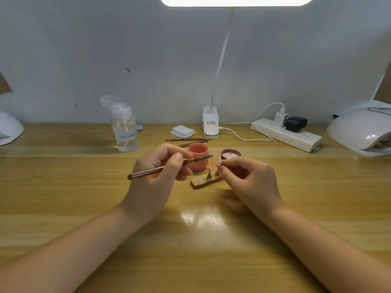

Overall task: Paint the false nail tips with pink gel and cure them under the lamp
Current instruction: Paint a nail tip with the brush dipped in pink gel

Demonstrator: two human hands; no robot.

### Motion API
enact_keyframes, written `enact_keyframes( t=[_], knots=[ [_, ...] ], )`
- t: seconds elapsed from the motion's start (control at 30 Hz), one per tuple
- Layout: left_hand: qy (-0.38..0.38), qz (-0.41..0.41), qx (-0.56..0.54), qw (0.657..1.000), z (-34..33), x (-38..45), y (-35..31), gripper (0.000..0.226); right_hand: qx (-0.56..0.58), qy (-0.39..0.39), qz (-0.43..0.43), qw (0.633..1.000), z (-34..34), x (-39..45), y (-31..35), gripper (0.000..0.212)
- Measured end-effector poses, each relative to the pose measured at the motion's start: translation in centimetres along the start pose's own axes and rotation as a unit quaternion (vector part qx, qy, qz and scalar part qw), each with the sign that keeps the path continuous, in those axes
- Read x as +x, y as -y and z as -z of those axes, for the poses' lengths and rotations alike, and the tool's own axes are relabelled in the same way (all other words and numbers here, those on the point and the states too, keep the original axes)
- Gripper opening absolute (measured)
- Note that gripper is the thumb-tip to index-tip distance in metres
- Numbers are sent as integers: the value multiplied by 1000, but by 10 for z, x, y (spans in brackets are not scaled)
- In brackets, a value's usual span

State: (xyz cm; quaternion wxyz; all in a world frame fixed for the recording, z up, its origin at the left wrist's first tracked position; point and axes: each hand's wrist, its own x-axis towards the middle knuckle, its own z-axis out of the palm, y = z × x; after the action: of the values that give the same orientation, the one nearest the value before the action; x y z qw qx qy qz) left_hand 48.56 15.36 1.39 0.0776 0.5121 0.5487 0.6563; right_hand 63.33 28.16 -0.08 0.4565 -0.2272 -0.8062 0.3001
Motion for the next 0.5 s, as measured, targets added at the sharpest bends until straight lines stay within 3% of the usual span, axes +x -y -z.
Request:
enact_keyframes(
  t=[0.27,0.5],
  knots=[
    [47,-91,89,991,-6,-10,-3,24,-10,-14,23,1000,0,0,0,13],
    [64,-98,106,987,-6,-13,-6,25,-14,-15,29,999,0,0,-2,13]
  ],
)
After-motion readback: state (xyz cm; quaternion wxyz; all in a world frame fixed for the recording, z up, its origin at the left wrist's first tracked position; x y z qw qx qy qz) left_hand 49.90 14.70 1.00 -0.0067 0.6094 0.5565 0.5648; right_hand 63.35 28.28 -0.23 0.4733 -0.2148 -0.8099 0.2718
